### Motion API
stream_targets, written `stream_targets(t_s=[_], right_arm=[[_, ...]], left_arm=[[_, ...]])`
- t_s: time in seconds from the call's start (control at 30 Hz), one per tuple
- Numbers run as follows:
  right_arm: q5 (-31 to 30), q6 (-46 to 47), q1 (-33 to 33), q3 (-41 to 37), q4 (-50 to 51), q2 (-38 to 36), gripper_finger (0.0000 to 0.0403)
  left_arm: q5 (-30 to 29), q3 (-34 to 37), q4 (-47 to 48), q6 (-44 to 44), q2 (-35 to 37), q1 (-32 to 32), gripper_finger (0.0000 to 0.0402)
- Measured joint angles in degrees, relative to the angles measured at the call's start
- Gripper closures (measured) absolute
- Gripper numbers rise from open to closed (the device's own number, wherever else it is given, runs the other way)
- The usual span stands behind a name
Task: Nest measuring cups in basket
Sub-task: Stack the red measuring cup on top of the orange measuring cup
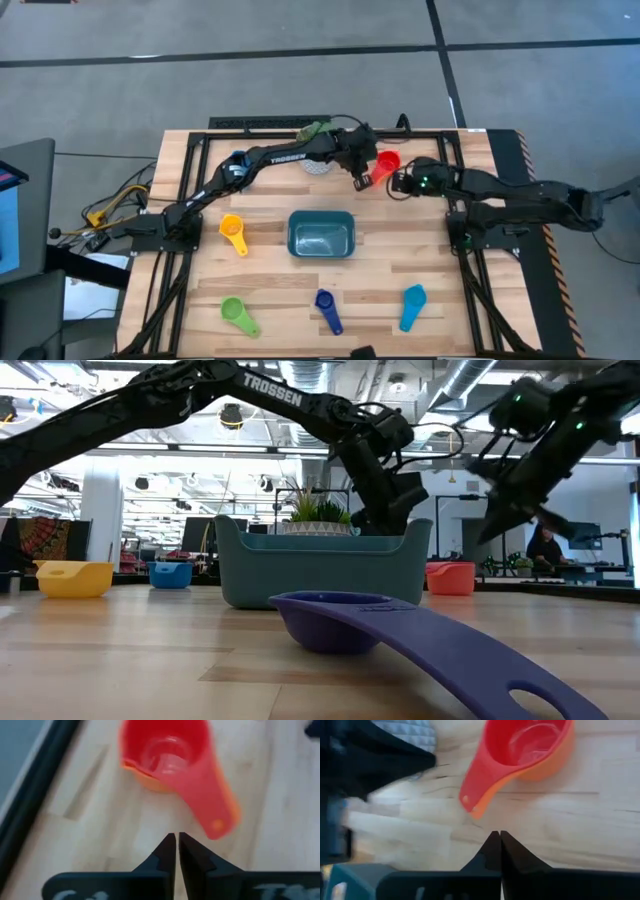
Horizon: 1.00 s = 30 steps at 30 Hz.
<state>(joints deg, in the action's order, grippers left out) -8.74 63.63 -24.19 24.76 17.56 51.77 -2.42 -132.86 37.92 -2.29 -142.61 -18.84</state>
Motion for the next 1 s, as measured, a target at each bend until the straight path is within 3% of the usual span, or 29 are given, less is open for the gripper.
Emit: stream_targets(t_s=[0.23,0.43,1.0], right_arm=[[3.6,-1.6,-4.8,-0.6,-7.8,10.8,0.0386],[5.0,-0.9,-5.1,-0.6,-14.1,18.1,0.0391],[6.2,-1.1,-6.5,-0.7,-19.6,20.7,0.0387]], left_arm=[[0.7,0.0,-3.1,-0.5,0.0,-1.2,0.0398],[0.4,0.0,-3.7,-1.8,-2.5,-1.1,0.0400],[1.1,0.0,-4.6,-3.3,-2.9,-1.0,0.0400]])
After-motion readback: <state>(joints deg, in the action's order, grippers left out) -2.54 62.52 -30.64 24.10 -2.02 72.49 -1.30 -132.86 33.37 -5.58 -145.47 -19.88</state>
